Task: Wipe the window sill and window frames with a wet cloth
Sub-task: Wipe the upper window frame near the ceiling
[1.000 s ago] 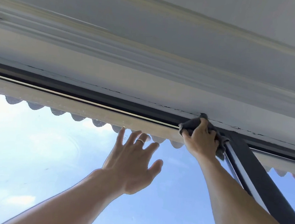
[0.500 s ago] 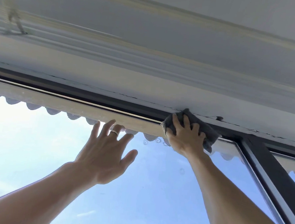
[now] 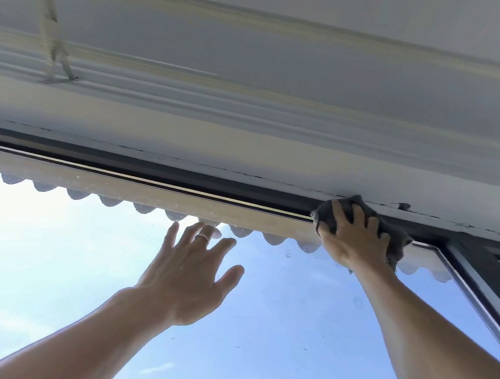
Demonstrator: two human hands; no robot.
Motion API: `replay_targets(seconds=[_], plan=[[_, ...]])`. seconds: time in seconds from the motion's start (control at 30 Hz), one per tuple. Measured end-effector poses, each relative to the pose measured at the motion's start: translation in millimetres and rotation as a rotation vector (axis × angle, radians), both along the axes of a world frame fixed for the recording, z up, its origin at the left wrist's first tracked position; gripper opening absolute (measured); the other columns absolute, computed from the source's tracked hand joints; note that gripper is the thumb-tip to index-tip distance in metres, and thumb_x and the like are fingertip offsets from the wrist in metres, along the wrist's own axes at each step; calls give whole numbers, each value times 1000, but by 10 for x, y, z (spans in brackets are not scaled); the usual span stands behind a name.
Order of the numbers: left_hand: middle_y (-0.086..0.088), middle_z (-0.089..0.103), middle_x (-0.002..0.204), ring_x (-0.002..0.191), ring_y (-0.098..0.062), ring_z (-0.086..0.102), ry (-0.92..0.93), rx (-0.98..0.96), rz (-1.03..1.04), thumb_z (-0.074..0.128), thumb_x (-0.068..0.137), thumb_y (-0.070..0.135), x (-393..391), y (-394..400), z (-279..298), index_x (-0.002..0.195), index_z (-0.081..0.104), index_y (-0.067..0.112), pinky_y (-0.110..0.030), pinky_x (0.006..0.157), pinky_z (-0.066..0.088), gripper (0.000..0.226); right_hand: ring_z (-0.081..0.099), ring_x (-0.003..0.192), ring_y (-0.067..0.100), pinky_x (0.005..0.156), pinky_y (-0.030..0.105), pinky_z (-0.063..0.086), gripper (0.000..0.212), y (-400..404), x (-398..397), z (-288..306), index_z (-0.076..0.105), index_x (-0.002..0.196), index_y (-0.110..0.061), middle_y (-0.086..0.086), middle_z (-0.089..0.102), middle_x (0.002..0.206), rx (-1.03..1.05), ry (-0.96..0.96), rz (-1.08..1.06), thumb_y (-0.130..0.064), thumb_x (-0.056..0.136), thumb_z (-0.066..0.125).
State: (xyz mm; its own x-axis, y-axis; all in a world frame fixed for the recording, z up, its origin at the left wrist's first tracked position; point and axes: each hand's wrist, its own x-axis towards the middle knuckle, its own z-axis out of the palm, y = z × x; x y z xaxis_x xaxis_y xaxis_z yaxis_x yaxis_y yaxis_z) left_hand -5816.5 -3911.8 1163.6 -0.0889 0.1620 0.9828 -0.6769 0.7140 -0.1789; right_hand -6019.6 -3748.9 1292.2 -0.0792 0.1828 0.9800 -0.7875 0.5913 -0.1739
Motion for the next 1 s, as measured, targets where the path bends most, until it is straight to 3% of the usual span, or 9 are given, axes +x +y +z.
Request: replay_targets(seconds=[0.07, 0.23, 0.4, 0.6, 0.77, 0.93, 1.0], plan=[[10, 21, 155, 145, -8, 1, 7, 21, -24, -14, 66, 67, 67, -56, 23, 147, 22, 40, -43, 121, -5, 93, 17, 139, 37, 109, 55, 20, 62, -117, 173, -8, 13, 153, -40, 3, 9, 163, -48, -50, 50, -56, 95, 29], [11, 14, 157, 147, -12, -2, 2, 70, -35, -14, 64, 68, 142, -187, 9, 149, 17, 40, -46, 120, -6, 95, 13, 143, 31, 110, 52, 18, 61, -579, 709, -2, 9, 153, -47, -7, 5, 164, 243, 249, 43, -57, 97, 31], [3, 17, 160, 148, -21, 3, 85, 65, 155, -15, 69, 66, 298, -303, -43, 151, 10, 35, -54, 116, -12, 92, 19, 140, 36, 111, 52, 20, 60, -589, 647, -5, 14, 155, -29, 6, 10, 163, -83, -32, 66, -46, 99, 27], [2, 8, 163, 149, -24, -4, 42, 158, 94, 13, 92, 70, 353, -360, -32, 154, 8, 36, -56, 116, -8, 71, 12, 142, 35, 111, 54, 15, 61, -899, 1020, 6, 5, 154, -39, 0, 2, 164, 176, 170, 29, -52, 98, 24], [4, 9, 163, 150, -19, -2, -6, 114, 103, 8, 95, 64, 498, -423, -49, 154, 5, 36, -54, 118, -8, 65, 22, 136, 37, 108, 53, 22, 63, -803, 883, -1, 13, 153, -33, 8, 12, 161, -59, 1, 21, -56, 96, 23], [3, 8, 163, 149, -20, -5, 38, 145, 122, 7, 95, 64, 717, -558, -113, 154, 7, 35, -51, 118, -8, 66, 15, 140, 35, 109, 53, 18, 70, -993, 1201, 9, 4, 152, -45, 0, 2, 163, 236, 193, -38, -71, 91, 25], [3, 7, 163, 149, -22, -5, 45, 173, 111, 8, 96, 64, 767, -585, -138, 154, 6, 36, -52, 118, -8, 65, 14, 142, 33, 110, 52, 18, 69, -918, 1111, 24, 6, 153, -46, -4, 3, 164, 220, 181, -3, -70, 91, 27]])
